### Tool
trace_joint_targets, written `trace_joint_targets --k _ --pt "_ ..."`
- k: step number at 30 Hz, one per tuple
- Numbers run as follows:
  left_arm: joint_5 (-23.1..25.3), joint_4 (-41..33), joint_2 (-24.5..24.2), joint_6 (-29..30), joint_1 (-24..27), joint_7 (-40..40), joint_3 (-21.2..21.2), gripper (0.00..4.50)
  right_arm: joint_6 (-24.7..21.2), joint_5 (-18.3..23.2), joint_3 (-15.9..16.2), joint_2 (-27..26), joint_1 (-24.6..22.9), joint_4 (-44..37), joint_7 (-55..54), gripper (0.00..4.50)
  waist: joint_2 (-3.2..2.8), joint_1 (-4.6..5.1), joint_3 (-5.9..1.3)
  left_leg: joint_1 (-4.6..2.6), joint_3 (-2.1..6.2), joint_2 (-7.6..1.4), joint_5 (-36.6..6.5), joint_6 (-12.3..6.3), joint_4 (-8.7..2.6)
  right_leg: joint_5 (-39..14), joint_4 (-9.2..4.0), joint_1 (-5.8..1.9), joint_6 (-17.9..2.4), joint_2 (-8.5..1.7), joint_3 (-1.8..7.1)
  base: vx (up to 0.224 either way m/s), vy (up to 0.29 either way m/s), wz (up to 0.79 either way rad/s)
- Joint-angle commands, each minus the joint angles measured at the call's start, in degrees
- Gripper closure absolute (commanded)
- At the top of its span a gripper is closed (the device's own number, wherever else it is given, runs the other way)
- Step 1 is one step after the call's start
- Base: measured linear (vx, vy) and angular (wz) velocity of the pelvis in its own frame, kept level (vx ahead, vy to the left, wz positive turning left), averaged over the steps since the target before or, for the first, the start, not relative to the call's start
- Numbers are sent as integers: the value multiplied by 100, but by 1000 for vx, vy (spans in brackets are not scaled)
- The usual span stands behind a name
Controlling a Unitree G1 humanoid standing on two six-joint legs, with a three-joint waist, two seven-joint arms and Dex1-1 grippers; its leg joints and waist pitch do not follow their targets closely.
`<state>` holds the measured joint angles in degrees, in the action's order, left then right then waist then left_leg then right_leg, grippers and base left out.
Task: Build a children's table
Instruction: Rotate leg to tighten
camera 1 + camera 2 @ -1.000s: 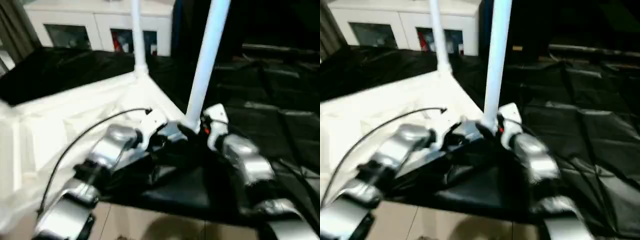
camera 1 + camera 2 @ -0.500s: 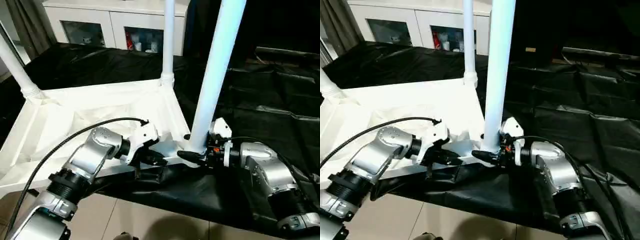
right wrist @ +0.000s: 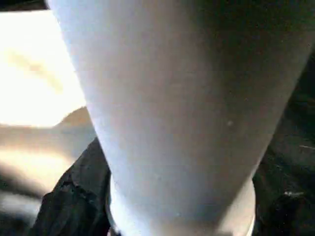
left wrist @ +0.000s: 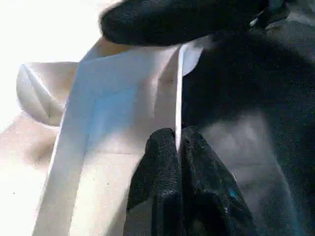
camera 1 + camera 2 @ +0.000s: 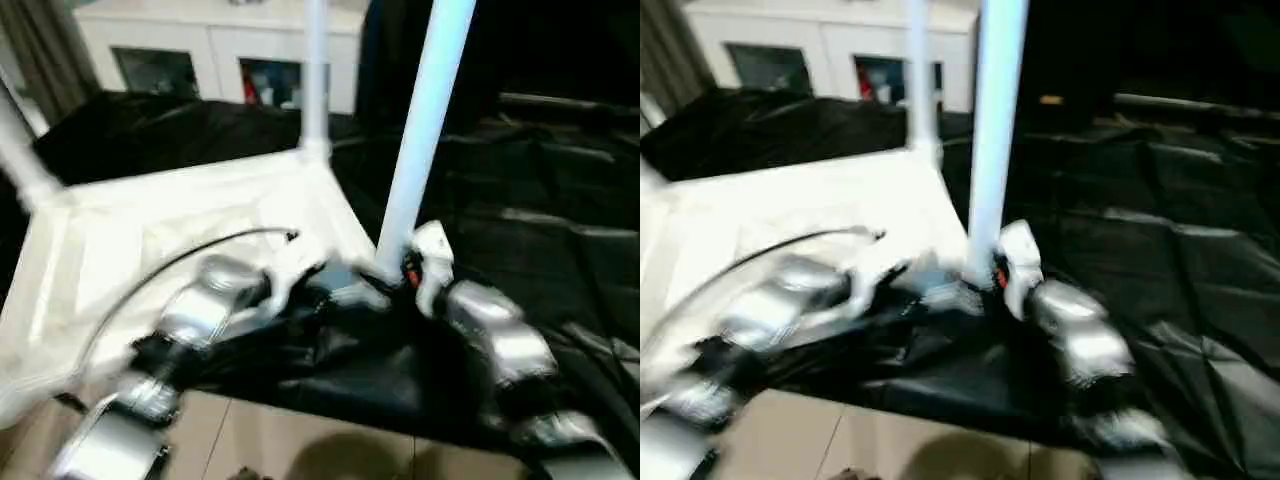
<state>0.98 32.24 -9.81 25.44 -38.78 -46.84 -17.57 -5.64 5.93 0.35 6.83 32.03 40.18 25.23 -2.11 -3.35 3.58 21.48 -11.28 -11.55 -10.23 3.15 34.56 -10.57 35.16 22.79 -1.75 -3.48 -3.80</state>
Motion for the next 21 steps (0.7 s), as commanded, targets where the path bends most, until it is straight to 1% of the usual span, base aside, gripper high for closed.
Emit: trace_joint_targets --k 1,2,3,4,6,7,8,9,10,11,12,13,14,15,16,18,19,20,21 --pt "-11 172 177 -31 -297 817 382 450 -292 -33 124 -351 -103 618 -419 171 24 0 -424 -93 132 -137 -1108 -65 -384 -1555 -508 -269 -1025 -464 259 0 0 0" --pt "24 297 259 -116 -355 973 383 450 -241 -48 121 -502 23 784 -552 171 32 3 -425 -75 127 -130 -1043 -124 -382 -1478 -504 -272 -1028 -458 258 0 0 0" --pt "45 364 305 -173 -384 1049 384 450 -197 -67 127 -584 94 876 -619 171 37 8 -431 -74 115 -123 -1034 -150 -372 -1477 -514 -262 -1041 -463 262 0 0 0" --pt "51 421 361 -221 -407 1089 391 450 -87 -104 161 -670 180 978 -626 171 35 -4 -428 -71 121 -117 -1019 -169 -374 -1519 -512 -277 -1022 -464 254 0 0 0" --pt "53 447 391 -245 -416 1093 393 450 -6 -132 187 -715 227 1034 -613 171 30 -7 -429 -67 121 -121 -1024 -203 -369 -1562 -523 -273 -1002 -477 256 0 0 0" --pt "63 542 450 -470 -432 1013 358 450 234 -156 195 -811 361 1215 -427 137 17 -6 -436 -64 124 -128 -1033 -243 -372 -1566 -523 -267 -995 -475 250 0 0 0" --pt "64 536 455 -547 -405 935 319 450 305 -81 157 -852 415 1238 -215 116 27 -1 -425 -74 120 -130 -1099 -251 -378 -1621 -532 -264 -990 -470 248 0 0 0" --pt "63 533 454 -550 -403 930 318 450 312 -82 160 -850 416 1237 -206 116 27 5 -421 -71 122 -131 -1125 -253 -379 -1657 -531 -266 -989 -469 247 0 0 0" --pt "40 483 434 -580 -362 832 290 450 421 -114 218 -792 416 1188 -50 102 29 12 -415 -72 124 -134 -1186 -263 -387 -1740 -539 -265 -961 -463 240 0 0 0" --pt "35 487 431 -587 -362 820 287 450 447 -127 226 -783 422 1197 -40 99 25 28 -417 -52 138 -132 -1195 -266 -396 -1765 -530 -285 -946 -467 233 0 0 0" --pt "28 465 395 -648 -343 698 237 450 539 -151 262 -723 424 1184 86 87 27 37 -422 -49 137 -135 -1179 -269 -395 -1755 -530 -284 -943 -469 234 0 0 0" --pt "25 434 362 -714 -323 585 194 450 560 -138 269 -680 411 1145 192 87 27 50 -424 -62 132 -138 -1181 -281 -389 -1741 -536 -269 -965 -469 241 0 0 0" --pt "-14 351 299 -757 -271 335 136 450 601 -84 265 -564 377 1047 483 87 21 50 -429 -59 132 -136 -1150 -305 -385 -1686 -529 -273 -1002 -471 244 0 0 0" --pt "-36 302 267 -773 -243 211 110 450 605 -52 269 -503 351 979 634 87 32 48 -426 -50 129 -130 -1152 -338 -385 -1671 -538 -285 -1002 -468 242 0 0 0" --pt "-36 302 267 -773 -243 211 110 450 605 -52 269 -503 351 979 634 87 29 48 -436 -40 128 -140 -1078 -374 -379 -1532 -511 -288 -1025 -471 250 0 0 0" --pt "-135 63 109 -865 -103 -374 -16 450 654 60 320 -206 228 670 1271 87 -15 51 -446 -47 131 -145 -1007 -397 -375 -1356 -492 -291 -1114 -465 243 0 0 0" --pt "-135 63 109 -865 -103 -374 -16 450 654 60 320 -206 228 670 1271 87 8 49 -457 -26 131 -155 -936 -466 -370 -1129 -468 -314 -1156 -462 248 0 0 0" --pt "-235 -210 -64 -910 57 -945 -162 450 646 181 415 136 58 284 1965 87 -29 46 -465 -33 137 -166 -879 -513 -370 -926 -452 -313 -1233 -458 240 0 0 0" --pt "-235 -210 -64 -910 57 -945 -162 450 646 181 415 136 58 284 1965 87 -10 36 -467 -29 135 -171 -866 -546 -363 -825 -443 -326 -1260 -452 238 0 0 0"
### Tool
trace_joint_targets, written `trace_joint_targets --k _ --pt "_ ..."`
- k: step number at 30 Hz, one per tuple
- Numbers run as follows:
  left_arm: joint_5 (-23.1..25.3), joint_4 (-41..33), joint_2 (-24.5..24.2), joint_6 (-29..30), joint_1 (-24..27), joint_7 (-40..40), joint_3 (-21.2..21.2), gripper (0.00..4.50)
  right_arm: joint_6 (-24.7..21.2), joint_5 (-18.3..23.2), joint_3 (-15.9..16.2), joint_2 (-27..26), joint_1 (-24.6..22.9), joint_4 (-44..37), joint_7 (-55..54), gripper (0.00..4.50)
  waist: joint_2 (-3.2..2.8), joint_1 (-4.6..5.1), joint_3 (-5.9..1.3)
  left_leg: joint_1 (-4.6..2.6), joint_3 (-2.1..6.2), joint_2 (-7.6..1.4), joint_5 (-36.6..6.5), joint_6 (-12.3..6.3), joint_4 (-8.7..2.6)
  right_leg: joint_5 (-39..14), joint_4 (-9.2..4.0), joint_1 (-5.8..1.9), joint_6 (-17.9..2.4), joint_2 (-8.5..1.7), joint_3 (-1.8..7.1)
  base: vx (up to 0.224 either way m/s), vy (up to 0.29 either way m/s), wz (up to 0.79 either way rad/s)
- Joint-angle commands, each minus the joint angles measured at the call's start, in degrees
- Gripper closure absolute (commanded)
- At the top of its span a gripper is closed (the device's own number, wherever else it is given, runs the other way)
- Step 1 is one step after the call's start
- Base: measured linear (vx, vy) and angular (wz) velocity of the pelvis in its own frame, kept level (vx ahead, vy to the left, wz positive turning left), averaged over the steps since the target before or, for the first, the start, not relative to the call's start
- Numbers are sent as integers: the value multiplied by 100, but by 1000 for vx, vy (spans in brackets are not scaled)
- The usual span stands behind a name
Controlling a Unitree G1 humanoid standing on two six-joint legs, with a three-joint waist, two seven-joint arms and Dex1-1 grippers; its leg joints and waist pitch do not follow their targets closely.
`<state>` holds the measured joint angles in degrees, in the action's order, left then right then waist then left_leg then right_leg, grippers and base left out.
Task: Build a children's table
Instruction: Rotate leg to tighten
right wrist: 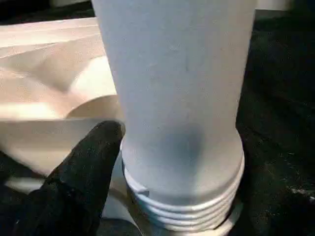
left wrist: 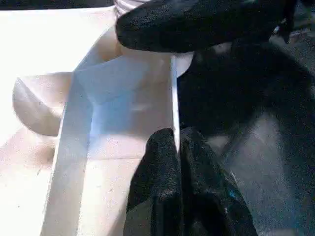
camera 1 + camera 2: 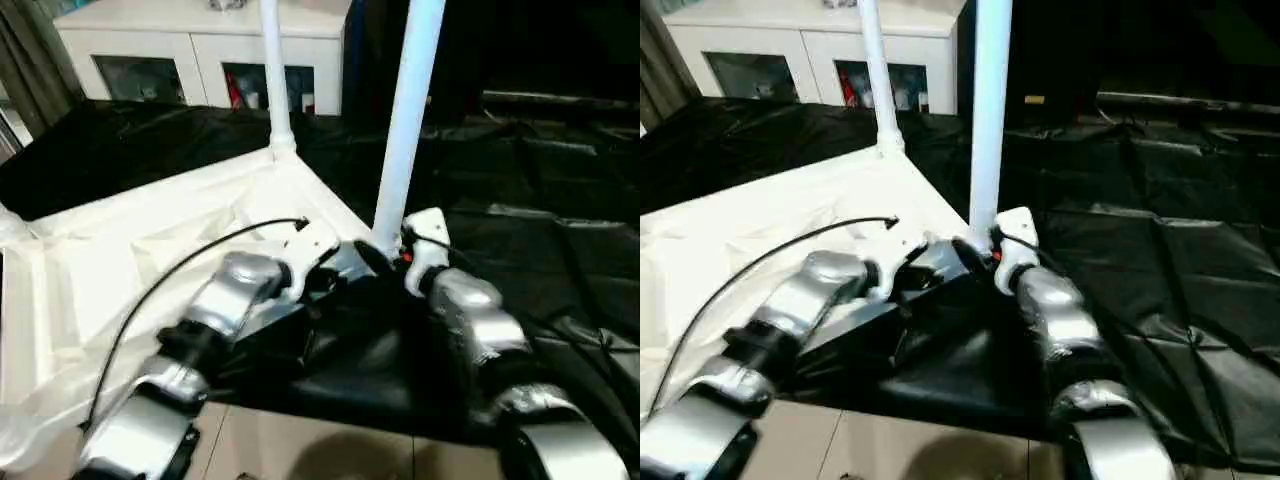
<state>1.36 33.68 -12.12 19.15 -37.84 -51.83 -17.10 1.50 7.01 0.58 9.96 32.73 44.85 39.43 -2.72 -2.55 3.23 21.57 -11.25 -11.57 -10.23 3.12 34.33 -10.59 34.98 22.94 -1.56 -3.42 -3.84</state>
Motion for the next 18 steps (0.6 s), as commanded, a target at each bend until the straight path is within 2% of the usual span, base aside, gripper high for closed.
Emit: trace_joint_targets --k 1,2,3,4,6,7,9,10,11,12,14,16,18 --pt "-303 -455 99 -259 20 -634 -263 450 -120 144 437 -19 -103 -372 867 87 23 -47 -439 -41 122 -178 -809 -597 -335 -612 -397 -329 -1361 -447 248 0 0 0" --pt "-303 -455 99 -259 20 -634 -263 450 -120 144 437 -19 -103 -372 867 87 26 -61 -447 -38 119 -183 -765 -615 -325 -523 -380 -334 -1388 -448 246 0 0 0" --pt "-359 -603 -32 -268 101 -944 -379 450 -204 222 615 370 -358 -828 1574 87 -6 -71 -446 -51 112 -185 -763 -635 -321 -484 -380 -304 -1452 -445 247 0 0 0" --pt "-390 -690 -121 -298 147 -1147 -458 450 -227 235 758 660 -545 -1142 2012 87 -17 -155 -459 -86 105 -209 -792 -653 -305 -455 -380 -306 -1429 -433 240 0 0 0" --pt "-400 -784 -209 -345 195 -1419 -516 450 -236 249 764 868 -680 -1391 2321 87 -3 -218 -435 -57 88 -214 -824 -715 -307 -469 -376 -297 -1405 -434 253 0 0 0" --pt "-419 -857 -267 -344 228 -1580 -555 450 -278 290 727 930 -719 -1484 2405 87 -36 -241 -432 -62 94 -211 -915 -665 -314 -713 -404 -284 -1350 -454 245 0 0 0" --pt "-454 -1024 -369 -283 297 -1827 -609 450 -321 343 735 1040 -793 -1630 2546 87 -9 -252 -417 -81 100 -212 -1039 -541 -333 -1028 -440 -283 -1275 -454 246 0 0 0" --pt "-459 -1061 -397 -270 308 -1883 -620 450 -322 346 752 1068 -805 -1654 2585 87 -43 -245 -405 -68 108 -210 -1113 -486 -345 -1211 -451 -279 -1232 -463 248 0 0 0" --pt "-458 -1092 -427 -275 320 -1921 -624 450 -326 337 772 1098 -828 -1693 2633 87 -40 -236 -406 -90 105 -202 -1202 -435 -346 -1367 -479 -264 -1185 -455 244 0 0 0" --pt "-454 -1126 -470 -279 333 -1963 -630 450 -325 322 803 1135 -858 -1740 2701 87 -35 -235 -405 -96 106 -201 -1220 -417 -349 -1418 -487 -262 -1168 -451 243 0 0 0" --pt "-450 -1187 -539 -277 358 -2043 -640 450 -366 336 848 1193 -912 -1847 2764 120 -36 -239 -405 -86 116 -204 -1179 -385 -356 -1423 -481 -265 -1137 -450 247 0 0 0" --pt "-475 -1244 -601 -271 382 -2113 -643 450 -440 374 869 1240 -967 -1972 2821 123 -45 -243 -411 -89 117 -205 -1163 -380 -355 -1375 -476 -258 -1132 -444 247 0 0 0" --pt "-461 -1254 -604 -270 386 -2137 -632 450 -500 376 865 1234 -987 -2009 2861 153 -41 -243 -415 -72 119 -200 -1133 -391 -354 -1294 -466 -267 -1145 -445 243 0 0 0"
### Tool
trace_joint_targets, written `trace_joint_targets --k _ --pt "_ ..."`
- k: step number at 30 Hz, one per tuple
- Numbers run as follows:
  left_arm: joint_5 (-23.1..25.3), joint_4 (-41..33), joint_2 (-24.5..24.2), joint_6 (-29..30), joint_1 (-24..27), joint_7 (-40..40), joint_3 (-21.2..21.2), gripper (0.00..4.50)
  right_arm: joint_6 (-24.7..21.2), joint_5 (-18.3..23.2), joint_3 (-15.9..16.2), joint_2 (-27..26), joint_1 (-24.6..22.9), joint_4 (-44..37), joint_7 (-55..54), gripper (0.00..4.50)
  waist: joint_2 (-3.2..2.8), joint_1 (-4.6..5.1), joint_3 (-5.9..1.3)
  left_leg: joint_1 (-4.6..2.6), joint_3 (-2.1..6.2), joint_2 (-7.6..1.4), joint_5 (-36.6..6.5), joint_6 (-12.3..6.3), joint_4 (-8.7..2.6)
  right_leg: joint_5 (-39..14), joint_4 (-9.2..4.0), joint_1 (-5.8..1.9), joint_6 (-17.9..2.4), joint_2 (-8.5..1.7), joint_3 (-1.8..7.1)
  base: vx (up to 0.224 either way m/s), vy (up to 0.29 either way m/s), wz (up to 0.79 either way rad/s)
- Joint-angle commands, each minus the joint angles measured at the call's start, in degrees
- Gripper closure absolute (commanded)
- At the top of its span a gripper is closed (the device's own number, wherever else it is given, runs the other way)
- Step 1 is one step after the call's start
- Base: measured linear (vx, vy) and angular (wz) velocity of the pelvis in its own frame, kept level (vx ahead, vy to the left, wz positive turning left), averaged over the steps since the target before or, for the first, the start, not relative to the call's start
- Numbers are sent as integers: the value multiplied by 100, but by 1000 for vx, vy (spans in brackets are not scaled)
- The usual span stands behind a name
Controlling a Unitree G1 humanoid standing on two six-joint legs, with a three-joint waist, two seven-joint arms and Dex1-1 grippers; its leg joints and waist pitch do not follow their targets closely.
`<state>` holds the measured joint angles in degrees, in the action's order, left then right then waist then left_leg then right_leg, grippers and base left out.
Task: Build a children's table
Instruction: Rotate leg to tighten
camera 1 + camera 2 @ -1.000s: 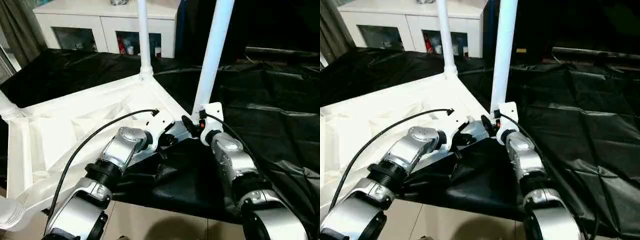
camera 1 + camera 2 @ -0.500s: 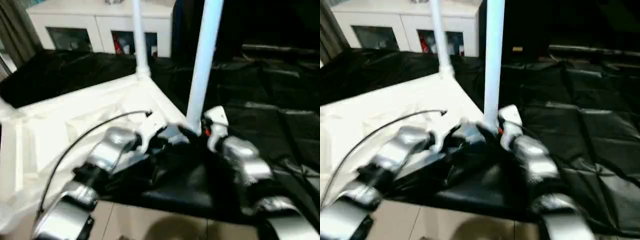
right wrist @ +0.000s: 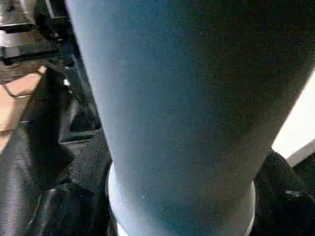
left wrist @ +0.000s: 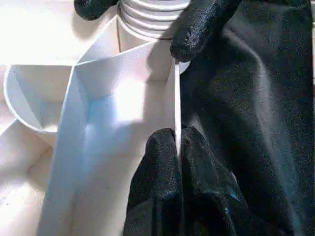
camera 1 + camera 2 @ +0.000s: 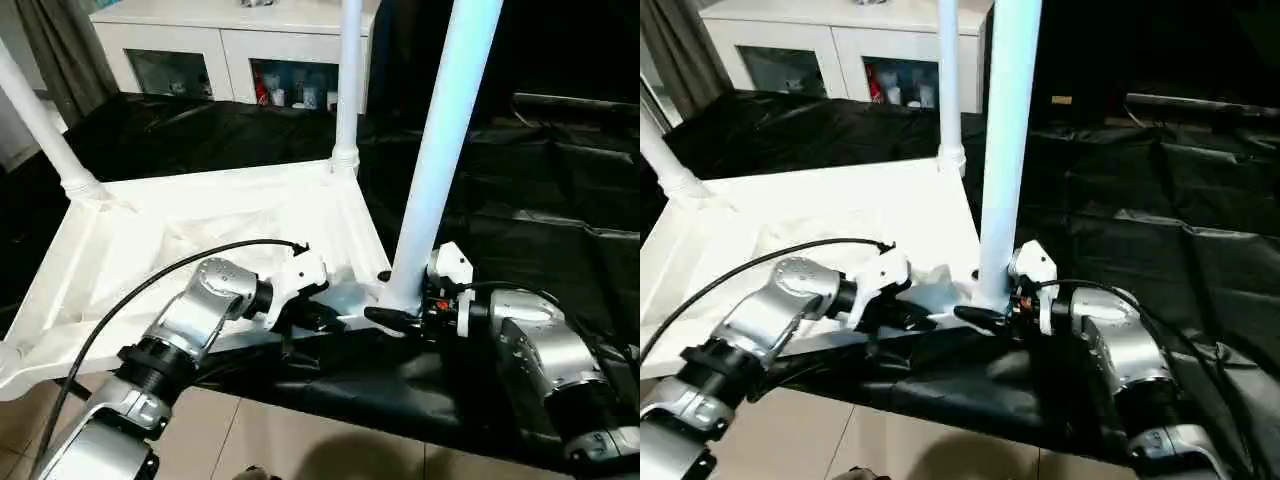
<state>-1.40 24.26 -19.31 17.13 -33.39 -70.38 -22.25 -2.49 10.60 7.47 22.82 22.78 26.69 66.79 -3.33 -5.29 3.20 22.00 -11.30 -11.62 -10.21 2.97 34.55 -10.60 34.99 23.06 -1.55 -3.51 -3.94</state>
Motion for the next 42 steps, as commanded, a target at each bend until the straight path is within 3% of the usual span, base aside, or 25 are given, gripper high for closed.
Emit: trace_joint_targets --k 1,5,8,12,13,16,18,21,23,25,30,33,34,36,38,42 --pt "-175 -304 125 -70 -65 -279 -115 450 -127 21 177 -63 6 -191 136 160 30 28 -418 -110 123 -191 -1080 -384 -368 -1226 -461 -283 -1151 -437 253 0 0 0" --pt "-147 -290 147 -81 -69 -223 -97 450 -203 35 171 -114 -5 -188 104 173 26 30 -415 -117 123 -191 -1102 -374 -370 -1244 -464 -277 -1161 -436 249 0 0 0" --pt "10 -56 284 -68 -153 279 23 450 -618 37 145 -317 -30 -77 -325 174 33 33 -402 -113 121 -185 -1107 -358 -373 -1317 -478 -272 -1140 -437 253 0 0 0" --pt "187 597 725 149 -497 1532 365 450 -371 -641 -52 -945 210 883 -2406 175 38 116 -380 -145 127 -142 -1263 -101 -384 -1925 -537 -226 -989 -450 239 0 0 0" --pt "246 830 857 154 -616 1904 446 450 -413 -695 -151 -1140 315 1144 -2951 175 51 147 -386 -145 158 -137 -1345 -60 -403 -2130 -556 -269 -907 -460 221 0 0 0" --pt "274 1239 1110 152 -830 2521 620 450 -535 -721 -349 -1499 541 1588 -3912 175 42 254 -356 -159 150 -110 -1550 -28 -405 -2378 -605 -228 -857 -444 223 0 0 0" --pt "249 1586 1366 111 -1030 2983 748 450 -636 -732 -469 -1836 831 2016 -4706 175 40 267 -356 -176 151 -108 -1592 -62 -401 -2432 -630 -217 -815 -451 226 0 0 0" --pt "286 1771 1540 20 -1125 3125 727 450 -470 -714 -521 -2105 1058 2300 -5000 175 45 288 -375 -149 154 -98 -1508 -115 -397 -2355 -632 -244 -800 -462 233 0 0 0" --pt "344 1889 1638 -102 -1167 3128 709 450 -317 -602 -640 -2290 1185 2445 -4903 119 42 302 -388 -126 149 -105 -1413 -200 -400 -2080 -600 -259 -865 -449 233 0 0 0" --pt "383 2001 1682 -260 -1200 3052 655 450 -183 -568 -699 -2407 1301 2559 -4773 99 32 311 -387 -121 149 -110 -1431 -238 -403 -1955 -587 -264 -936 -451 235 0 0 0" --pt "342 1819 1483 -436 -1018 2312 426 450 37 -723 -429 -2108 1255 2290 -4295 51 33 323 -386 -119 151 -122 -1469 -271 -412 -1895 -578 -282 -1011 -461 237 0 0 0" --pt "289 1704 1377 -465 -916 2069 397 450 21 -677 -358 -1905 1162 2063 -3932 51 31 326 -393 -91 147 -125 -1364 -329 -408 -1664 -550 -312 -1067 -457 244 0 0 0" --pt "235 1606 1258 -558 -826 1764 360 450 -32 -578 -269 -1647 998 1704 -3293 51 -1 316 -398 -100 148 -127 -1327 -360 -400 -1586 -545 -314 -1101 -462 245 0 0 0" --pt "215 1536 1182 -573 -773 1580 321 450 -67 -521 -227 -1510 898 1493 -2960 51 7 297 -410 -86 146 -144 -1200 -451 -397 -1248 -515 -334 -1159 -446 256 0 0 0" --pt "245 1321 941 -667 -630 1162 203 450 -137 -340 -81 -1085 573 880 -2014 51 -23 263 -430 -83 137 -159 -1066 -548 -371 -788 -461 -345 -1291 -430 250 0 0 0" --pt "110 907 673 -564 -476 638 170 450 -233 -101 -19 -597 282 340 -1217 51 -51 215 -411 -112 123 -176 -1216 -531 -379 -1002 -477 -318 -1344 -435 243 0 0 0"
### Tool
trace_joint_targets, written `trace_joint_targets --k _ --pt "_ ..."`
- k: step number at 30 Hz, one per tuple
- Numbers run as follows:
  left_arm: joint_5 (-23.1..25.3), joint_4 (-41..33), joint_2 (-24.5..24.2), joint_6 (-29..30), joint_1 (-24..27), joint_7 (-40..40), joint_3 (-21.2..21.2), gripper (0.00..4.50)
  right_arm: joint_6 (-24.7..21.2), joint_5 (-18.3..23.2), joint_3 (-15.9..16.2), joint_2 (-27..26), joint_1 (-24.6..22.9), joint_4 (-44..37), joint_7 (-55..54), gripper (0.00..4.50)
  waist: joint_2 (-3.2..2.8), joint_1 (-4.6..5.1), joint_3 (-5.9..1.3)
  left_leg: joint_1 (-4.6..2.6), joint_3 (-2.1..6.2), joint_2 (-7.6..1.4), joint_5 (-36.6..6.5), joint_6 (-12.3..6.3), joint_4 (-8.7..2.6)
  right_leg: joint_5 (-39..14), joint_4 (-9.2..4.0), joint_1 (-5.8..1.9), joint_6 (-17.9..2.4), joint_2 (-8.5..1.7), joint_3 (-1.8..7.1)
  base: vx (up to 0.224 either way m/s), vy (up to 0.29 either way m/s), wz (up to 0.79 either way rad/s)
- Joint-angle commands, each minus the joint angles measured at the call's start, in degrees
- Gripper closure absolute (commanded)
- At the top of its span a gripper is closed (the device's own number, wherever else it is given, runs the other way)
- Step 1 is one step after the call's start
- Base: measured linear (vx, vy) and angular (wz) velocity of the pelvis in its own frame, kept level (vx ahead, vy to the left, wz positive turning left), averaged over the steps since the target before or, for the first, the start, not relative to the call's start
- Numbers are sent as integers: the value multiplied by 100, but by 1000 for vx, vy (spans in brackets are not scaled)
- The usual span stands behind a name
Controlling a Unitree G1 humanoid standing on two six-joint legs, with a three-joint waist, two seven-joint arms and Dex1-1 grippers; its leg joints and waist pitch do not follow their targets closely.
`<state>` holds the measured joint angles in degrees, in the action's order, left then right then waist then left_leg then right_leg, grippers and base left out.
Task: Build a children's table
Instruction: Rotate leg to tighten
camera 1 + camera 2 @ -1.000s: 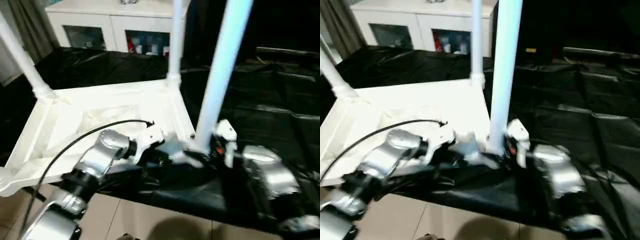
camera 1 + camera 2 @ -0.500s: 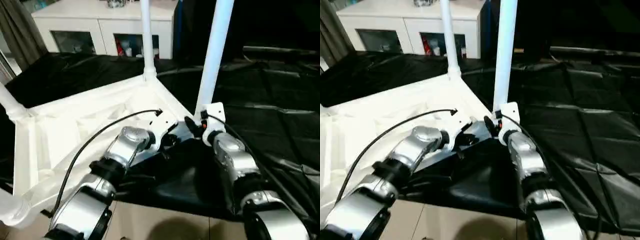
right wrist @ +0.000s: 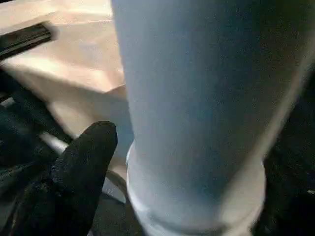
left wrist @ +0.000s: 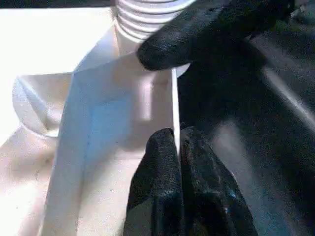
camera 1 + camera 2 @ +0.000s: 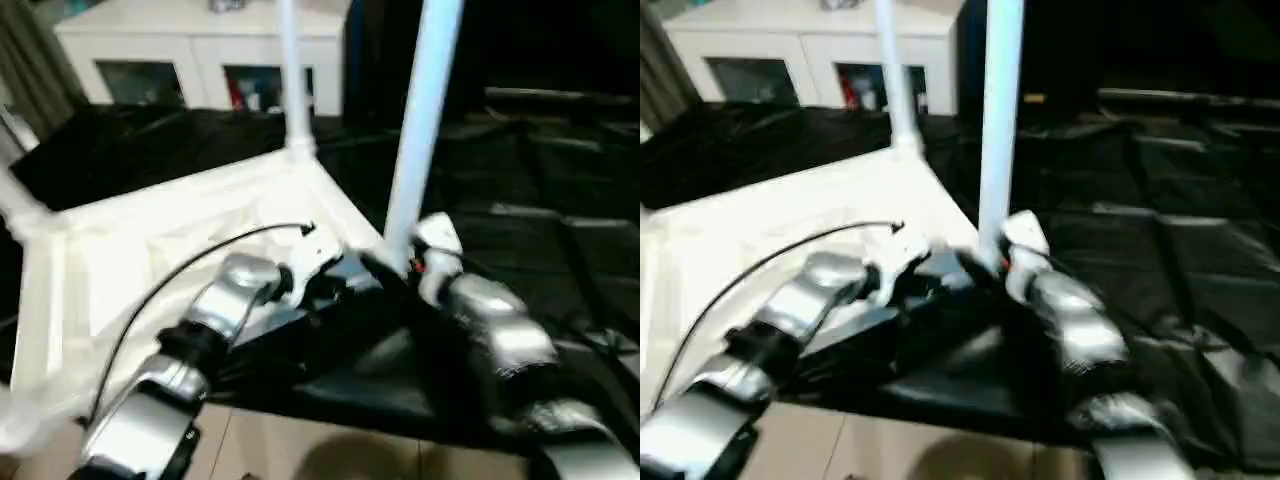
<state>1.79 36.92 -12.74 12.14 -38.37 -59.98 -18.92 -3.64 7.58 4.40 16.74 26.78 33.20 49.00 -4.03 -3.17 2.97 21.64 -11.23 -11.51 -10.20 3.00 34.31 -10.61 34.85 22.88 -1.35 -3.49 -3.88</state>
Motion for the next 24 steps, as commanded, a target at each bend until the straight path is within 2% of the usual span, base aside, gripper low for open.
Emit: trace_joint_targets --k 1,2,5,6,7,8,9,10,14,15,18,20,22,23,24 --pt "-253 -506 -61 -20 79 -573 -174 450 -173 274 264 112 -178 -441 738 51 32 -27 -386 -75 112 -193 -1249 -511 -356 -1135 -473 -306 -1336 -445 248 0 0 0" --pt "-307 -655 -143 25 138 -751 -192 450 -220 352 237 198 -228 -555 904 51 -2 -53 -384 -86 114 -204 -1281 -487 -360 -1216 -477 -293 -1319 -450 253 0 0 0" --pt "-378 -844 -262 62 220 -970 -225 450 -313 444 222 325 -308 -732 1150 51 3 -56 -387 -83 130 -214 -1296 -452 -380 -1219 -467 -293 -1287 -436 245 0 0 0" --pt "-394 -960 -366 49 281 -1105 -256 450 -331 478 271 481 -412 -894 1413 51 -3 -56 -386 -83 119 -209 -1272 -454 -370 -1193 -471 -271 -1290 -431 247 0 0 0" --pt "-382 -1001 -424 14 307 -1178 -273 450 -353 482 303 564 -455 -955 1551 51 45 -70 -390 -71 117 -212 -1198 -463 -364 -1125 -469 -280 -1276 -436 253 0 0 0" --pt "-378 -1011 -439 4 313 -1197 -277 450 -359 482 311 585 -465 -969 1587 51 23 -88 -394 -55 121 -205 -1113 -490 -358 -1085 -449 -288 -1275 -445 252 0 0 0" --pt "-370 -1036 -479 13 327 -1259 -279 450 -372 489 329 624 -478 -990 1662 51 28 -91 -391 -49 116 -200 -1094 -499 -354 -1105 -455 -282 -1268 -446 249 0 0 0" --pt "-360 -1056 -512 8 340 -1295 -279 450 -377 490 343 647 -485 -1003 1701 51 15 -105 -394 -62 116 -199 -1083 -498 -349 -1167 -463 -270 -1246 -445 249 0 0 0" --pt "-366 -1158 -582 44 384 -1336 -272 450 -452 520 350 702 -466 -1033 1771 51 17 -121 -385 -72 119 -203 -1152 -438 -359 -1372 -481 -260 -1171 -445 246 0 0 0" --pt "-368 -1160 -586 45 384 -1324 -271 450 -478 530 337 697 -440 -1008 1772 75 16 -130 -383 -75 118 -200 -1154 -432 -359 -1396 -486 -255 -1159 -443 246 0 0 0" --pt "-352 -1171 -589 39 391 -1284 -271 450 -561 567 314 688 -419 -1004 1765 75 22 -152 -392 -62 120 -194 -1066 -423 -353 -1307 -471 -263 -1142 -437 245 0 0 0" --pt "-328 -1156 -580 20 397 -1237 -264 450 -613 584 312 676 -431 -1013 1768 116 21 -157 -393 -61 122 -193 -1055 -427 -352 -1288 -468 -266 -1139 -441 241 0 0 0" --pt "-305 -1135 -555 33 396 -1145 -235 450 -684 602 305 642 -454 -1011 1730 118 24 -158 -394 -59 119 -188 -1049 -426 -346 -1295 -471 -267 -1133 -441 242 0 0 0" --pt "-296 -1128 -540 46 398 -1087 -216 450 -728 613 300 619 -471 -1013 1698 118 1 -165 -395 -70 119 -191 -1057 -417 -346 -1309 -479 -257 -1125 -432 239 0 0 0" --pt "-252 -1086 -507 86 381 -949 -191 450 -743 588 281 551 -488 -973 1555 150 2 -168 -397 -67 123 -191 -1056 -414 -347 -1296 -473 -262 -1128 -433 238 0 0 0"
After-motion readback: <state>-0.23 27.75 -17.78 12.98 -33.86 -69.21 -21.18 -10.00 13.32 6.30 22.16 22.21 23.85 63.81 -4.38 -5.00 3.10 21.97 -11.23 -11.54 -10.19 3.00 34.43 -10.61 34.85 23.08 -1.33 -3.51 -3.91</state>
